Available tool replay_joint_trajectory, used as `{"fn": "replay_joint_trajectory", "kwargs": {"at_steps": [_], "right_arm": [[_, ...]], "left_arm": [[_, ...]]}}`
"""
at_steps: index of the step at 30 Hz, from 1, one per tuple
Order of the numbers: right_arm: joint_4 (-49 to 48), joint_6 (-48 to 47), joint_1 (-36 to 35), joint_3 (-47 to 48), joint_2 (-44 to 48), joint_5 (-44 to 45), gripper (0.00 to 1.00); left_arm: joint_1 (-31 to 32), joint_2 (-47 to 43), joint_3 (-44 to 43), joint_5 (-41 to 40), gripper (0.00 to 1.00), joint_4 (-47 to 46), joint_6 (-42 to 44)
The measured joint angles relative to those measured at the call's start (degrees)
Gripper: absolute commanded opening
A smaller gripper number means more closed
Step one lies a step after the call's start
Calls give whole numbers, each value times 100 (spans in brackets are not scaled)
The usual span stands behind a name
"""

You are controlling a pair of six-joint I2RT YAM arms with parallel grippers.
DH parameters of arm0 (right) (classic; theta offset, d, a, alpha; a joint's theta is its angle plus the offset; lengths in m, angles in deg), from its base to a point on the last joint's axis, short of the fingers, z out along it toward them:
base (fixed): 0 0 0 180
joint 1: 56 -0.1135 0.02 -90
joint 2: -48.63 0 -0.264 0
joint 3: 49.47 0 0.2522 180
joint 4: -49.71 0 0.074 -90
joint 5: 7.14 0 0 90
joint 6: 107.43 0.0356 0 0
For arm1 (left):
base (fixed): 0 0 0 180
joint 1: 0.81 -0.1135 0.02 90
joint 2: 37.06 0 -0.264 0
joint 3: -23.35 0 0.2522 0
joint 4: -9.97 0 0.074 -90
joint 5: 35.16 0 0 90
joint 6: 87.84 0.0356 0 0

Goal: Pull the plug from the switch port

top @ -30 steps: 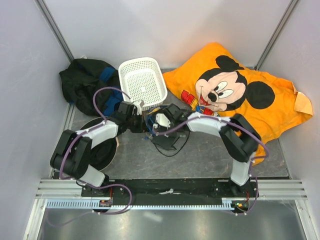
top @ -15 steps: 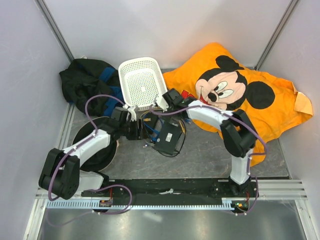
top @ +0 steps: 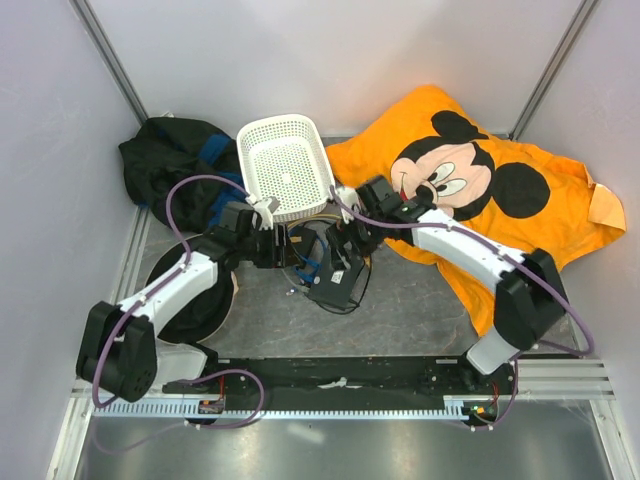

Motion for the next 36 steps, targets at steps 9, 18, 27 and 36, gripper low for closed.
{"fn": "replay_joint_trajectory", "kwargs": {"at_steps": [9,18,27,36], "right_arm": [[-114,1220,503,-774,-1058,-835,98],[-190,1622,778,-487,-1711,-831,98],[-4,1447,778,999,-2640,-688,98],[-9,1316,800,1849,-3154,-658,98]], "left_arm": [[-105,396,245,-149,63,-461,28],[-227,494,920,-127,44,-885,-186],[-267,494,1152,26,4,-1335,-295],[-109,544,1241,63,2,-1488,-511]]}}
